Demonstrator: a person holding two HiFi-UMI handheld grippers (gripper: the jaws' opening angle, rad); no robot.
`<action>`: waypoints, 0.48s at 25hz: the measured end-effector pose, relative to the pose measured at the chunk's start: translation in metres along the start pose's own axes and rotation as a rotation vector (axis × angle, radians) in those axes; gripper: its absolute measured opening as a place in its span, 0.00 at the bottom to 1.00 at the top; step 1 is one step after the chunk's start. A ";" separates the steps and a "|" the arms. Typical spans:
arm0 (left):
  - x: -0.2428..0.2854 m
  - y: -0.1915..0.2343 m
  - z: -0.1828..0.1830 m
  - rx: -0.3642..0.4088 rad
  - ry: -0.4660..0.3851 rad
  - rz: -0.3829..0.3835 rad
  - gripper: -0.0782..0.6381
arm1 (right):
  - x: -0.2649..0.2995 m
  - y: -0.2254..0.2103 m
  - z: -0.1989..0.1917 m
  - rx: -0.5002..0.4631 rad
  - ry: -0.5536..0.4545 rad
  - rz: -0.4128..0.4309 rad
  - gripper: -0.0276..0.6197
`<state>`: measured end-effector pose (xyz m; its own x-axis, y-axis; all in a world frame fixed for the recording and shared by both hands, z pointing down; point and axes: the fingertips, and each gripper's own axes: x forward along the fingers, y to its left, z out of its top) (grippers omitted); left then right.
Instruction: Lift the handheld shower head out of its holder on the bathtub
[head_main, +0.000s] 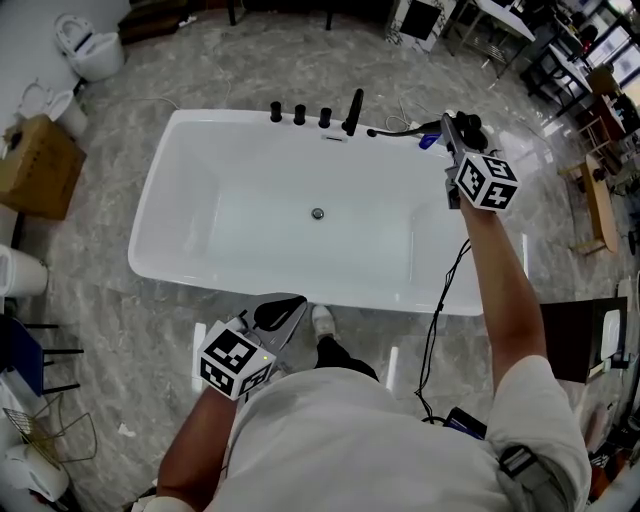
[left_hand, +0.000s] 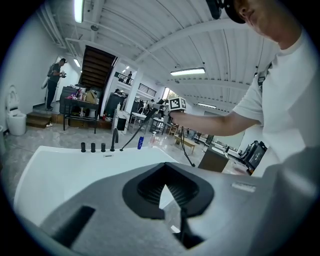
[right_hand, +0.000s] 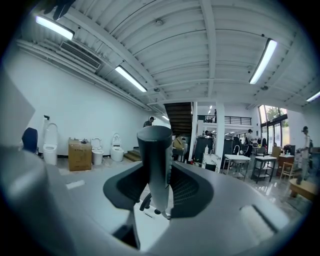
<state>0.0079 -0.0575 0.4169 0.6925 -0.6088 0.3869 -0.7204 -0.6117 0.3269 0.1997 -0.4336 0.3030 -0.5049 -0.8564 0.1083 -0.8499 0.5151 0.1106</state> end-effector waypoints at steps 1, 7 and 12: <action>-0.002 -0.002 -0.001 0.002 -0.002 -0.001 0.12 | -0.005 0.001 0.002 -0.001 -0.003 -0.002 0.26; -0.014 -0.012 -0.008 0.013 -0.007 -0.010 0.12 | -0.037 0.009 0.015 -0.004 -0.027 -0.012 0.26; -0.026 -0.019 -0.009 0.027 -0.010 -0.015 0.12 | -0.061 0.015 0.031 -0.002 -0.053 -0.022 0.26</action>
<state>0.0034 -0.0252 0.4082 0.7039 -0.6041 0.3737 -0.7085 -0.6345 0.3089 0.2135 -0.3749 0.2677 -0.4937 -0.8680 0.0535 -0.8606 0.4965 0.1139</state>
